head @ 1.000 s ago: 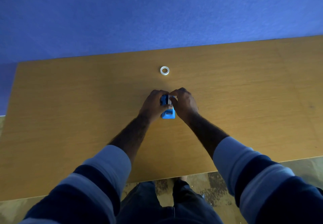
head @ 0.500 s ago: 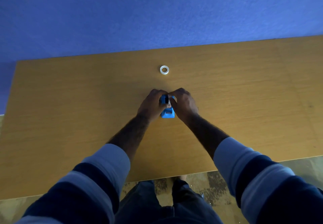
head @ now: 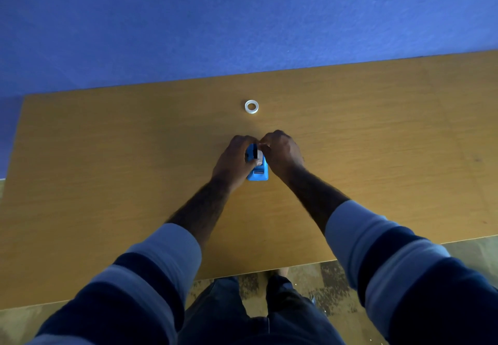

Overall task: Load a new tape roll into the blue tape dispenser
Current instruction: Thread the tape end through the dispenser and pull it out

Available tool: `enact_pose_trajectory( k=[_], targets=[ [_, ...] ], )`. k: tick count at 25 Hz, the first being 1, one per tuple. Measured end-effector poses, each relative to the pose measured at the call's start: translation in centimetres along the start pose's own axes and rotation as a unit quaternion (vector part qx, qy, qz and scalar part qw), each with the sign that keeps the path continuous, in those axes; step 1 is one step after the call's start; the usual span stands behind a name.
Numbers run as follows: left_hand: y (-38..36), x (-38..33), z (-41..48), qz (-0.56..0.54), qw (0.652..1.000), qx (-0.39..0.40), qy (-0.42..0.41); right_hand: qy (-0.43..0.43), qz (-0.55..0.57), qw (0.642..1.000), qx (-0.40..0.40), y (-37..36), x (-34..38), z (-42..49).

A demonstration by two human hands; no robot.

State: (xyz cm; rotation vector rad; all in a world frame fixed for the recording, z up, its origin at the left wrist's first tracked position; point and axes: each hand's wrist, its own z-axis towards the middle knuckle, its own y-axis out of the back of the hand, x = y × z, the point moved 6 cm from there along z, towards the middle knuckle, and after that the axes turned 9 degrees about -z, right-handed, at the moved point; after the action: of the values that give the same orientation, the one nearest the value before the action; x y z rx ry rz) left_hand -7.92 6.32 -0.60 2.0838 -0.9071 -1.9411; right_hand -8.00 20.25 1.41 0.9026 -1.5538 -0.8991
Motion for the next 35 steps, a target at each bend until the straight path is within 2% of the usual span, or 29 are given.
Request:
enact_pose_trajectory(
  k=[9,16,20,27,31,35],
  targets=[
    [0.1,0.3,0.7,0.049,0.999,0.018,-0.002,0.110,-0.095,0.985,-0.089,0.4,0.8,-2.1],
    [-0.2,0.2,0.5,0.028,0.999,0.030,-0.008,0.078,-0.080,0.991,-0.073,0.7,1.1,-1.1],
    [0.0,0.2,0.3,0.040,0.999,0.012,-0.001,0.071,-0.084,0.992,-0.055,0.6,1.1,0.1],
    [-0.1,0.2,0.7,0.091,0.996,0.019,-0.007,0.120,-0.125,0.980,-0.101,0.4,0.8,-2.0],
    [-0.2,0.2,0.9,0.088,0.996,0.028,-0.006,0.100,-0.106,0.982,-0.122,0.4,1.0,-2.5],
    [-0.1,0.2,1.0,0.082,0.996,0.030,0.005,0.073,-0.094,0.990,-0.081,0.7,1.2,-1.2]
  ],
)
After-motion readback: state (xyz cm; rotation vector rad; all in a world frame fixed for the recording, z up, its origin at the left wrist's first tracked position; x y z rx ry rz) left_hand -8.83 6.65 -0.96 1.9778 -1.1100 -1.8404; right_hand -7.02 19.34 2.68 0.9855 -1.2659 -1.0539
